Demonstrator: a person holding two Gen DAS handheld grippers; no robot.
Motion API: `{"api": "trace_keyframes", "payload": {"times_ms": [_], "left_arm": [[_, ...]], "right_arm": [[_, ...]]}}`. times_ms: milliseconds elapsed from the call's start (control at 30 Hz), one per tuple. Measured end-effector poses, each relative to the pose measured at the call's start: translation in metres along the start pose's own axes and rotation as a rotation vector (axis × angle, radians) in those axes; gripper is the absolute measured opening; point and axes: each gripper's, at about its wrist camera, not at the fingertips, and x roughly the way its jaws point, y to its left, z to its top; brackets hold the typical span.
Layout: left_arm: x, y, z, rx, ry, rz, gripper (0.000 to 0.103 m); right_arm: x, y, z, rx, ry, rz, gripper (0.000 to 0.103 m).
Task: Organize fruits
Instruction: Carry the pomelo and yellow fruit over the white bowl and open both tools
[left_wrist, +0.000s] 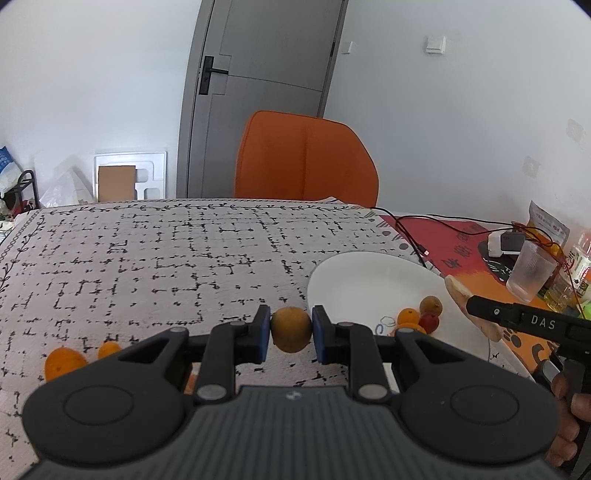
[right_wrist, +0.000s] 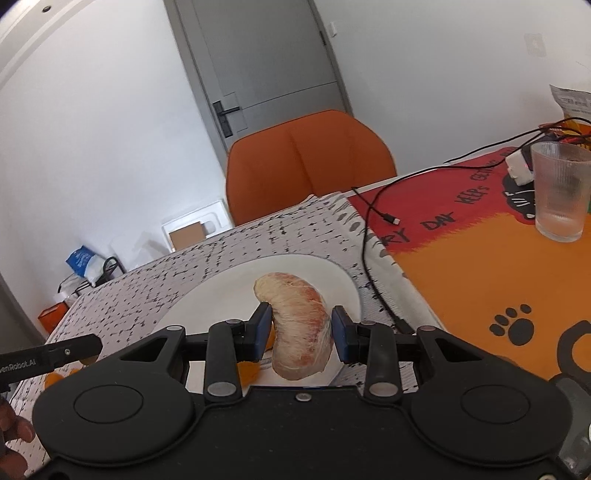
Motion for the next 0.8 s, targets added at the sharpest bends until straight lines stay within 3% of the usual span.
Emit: {"api": "trace_keyframes", "payload": {"times_ms": [67,200,233,667,800], "left_arm": [[0.002,-0.002,0.001,0.004,0.000,-0.004,0.023],[0.008,-0.008,0.003,0.017,0.003,-0.012,0.023],[0.009,-0.009,0.004,0.019,0.004,-0.015,0.023],[0.020,-0.029,0.007,0.057,0.014,-0.057,0.023],[0.018,-0.032,0.008,0.063,0.004,-0.043,0.029]], "right_arm": [[0.001,-0.003,0.000,0.015,-0.005,-0.015,0.035],[0.002,-0.007,-0.001,0.040,0.009,0.012,0.060],[0.000,-0.005,-0.002,0.030,0.001,0.023,0.062],[-0.013,-0.009,-0.006,0.027,0.016,0.040,0.062],[-0.014,-0.011,-0.006,0.033,0.018,0.039,0.062]]}}
